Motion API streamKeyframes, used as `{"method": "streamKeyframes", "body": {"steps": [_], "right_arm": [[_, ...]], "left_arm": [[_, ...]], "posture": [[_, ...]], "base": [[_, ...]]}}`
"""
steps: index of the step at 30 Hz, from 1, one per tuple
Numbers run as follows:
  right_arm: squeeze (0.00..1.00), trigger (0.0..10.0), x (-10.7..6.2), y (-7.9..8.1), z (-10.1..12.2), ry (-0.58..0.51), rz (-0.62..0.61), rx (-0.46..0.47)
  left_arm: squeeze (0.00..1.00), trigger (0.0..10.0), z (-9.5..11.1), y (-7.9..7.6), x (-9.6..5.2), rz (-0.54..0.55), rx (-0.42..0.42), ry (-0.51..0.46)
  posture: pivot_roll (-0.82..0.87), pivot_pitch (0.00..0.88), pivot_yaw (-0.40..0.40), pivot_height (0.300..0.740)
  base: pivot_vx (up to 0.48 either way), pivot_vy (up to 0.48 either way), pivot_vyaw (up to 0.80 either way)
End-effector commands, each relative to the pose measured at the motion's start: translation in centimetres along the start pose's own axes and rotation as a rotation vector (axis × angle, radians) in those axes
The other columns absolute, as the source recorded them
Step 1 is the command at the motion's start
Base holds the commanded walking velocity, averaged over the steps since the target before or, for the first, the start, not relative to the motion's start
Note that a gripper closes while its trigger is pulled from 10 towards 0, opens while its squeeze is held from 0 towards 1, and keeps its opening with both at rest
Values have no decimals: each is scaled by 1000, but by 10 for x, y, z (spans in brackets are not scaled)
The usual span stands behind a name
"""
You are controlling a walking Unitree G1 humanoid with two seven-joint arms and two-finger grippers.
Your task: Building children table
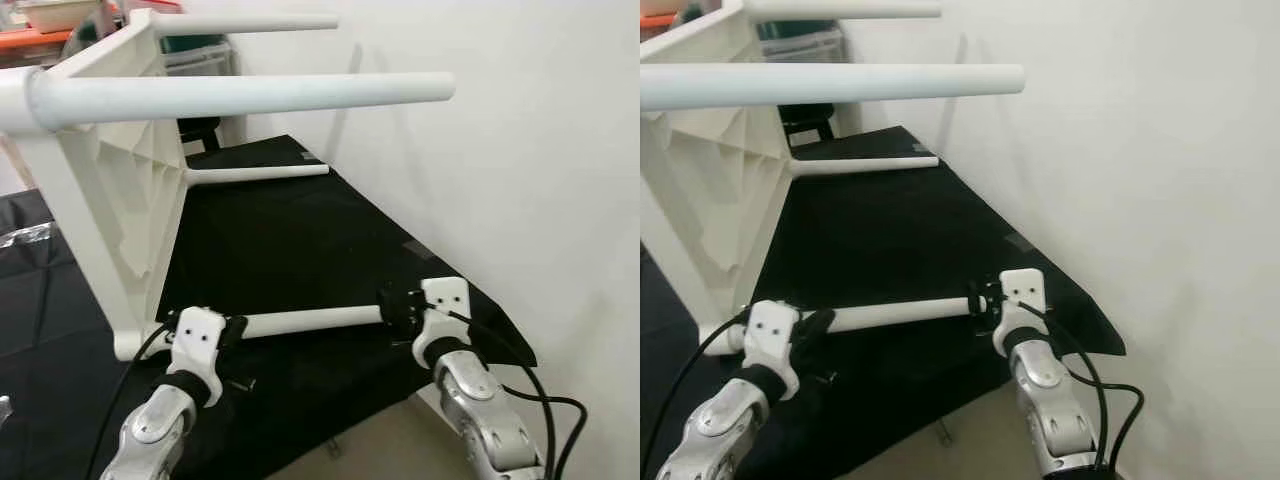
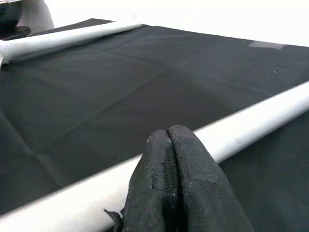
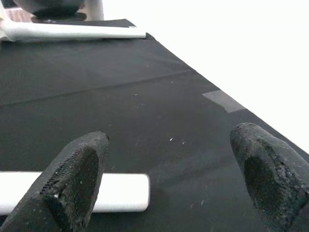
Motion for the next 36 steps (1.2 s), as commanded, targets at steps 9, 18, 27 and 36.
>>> {"method": "streamKeyframes", "body": {"steps": [9,18,27,36], "right_arm": [[0,10000,0,10,3,-13,64,47],[0,10000,-1,11,6,-19,82,50],[0,10000,-3,-2,20,-83,77,-31],[0,10000,-3,-26,62,-214,91,-180]], "left_arm": [[0,10000,-1,6,-3,45,46,14],[0,10000,2,9,-4,97,131,-5],[0,10000,9,11,2,90,90,-37],[0,10000,18,20,19,118,126,-77]], "posture": [[-44,47,24,740],[-47,57,28,740],[-53,66,23,740],[-68,72,22,740]], "base": [[27,0,0],[0,0,0],[0,0,0],[0,0,0]]}}
Point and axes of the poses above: a point about 5 cm out from each wrist's last joint towards the gripper, its own x axis pointing out of the wrist towards the gripper, its own z axis along the axis of the wrist's last joint, y = z × x, the point moved 1 cm from there along x, pointing out of the wrist towards the gripper, and after that the axes turned 1 degree about -x, right-handed, at the moved point
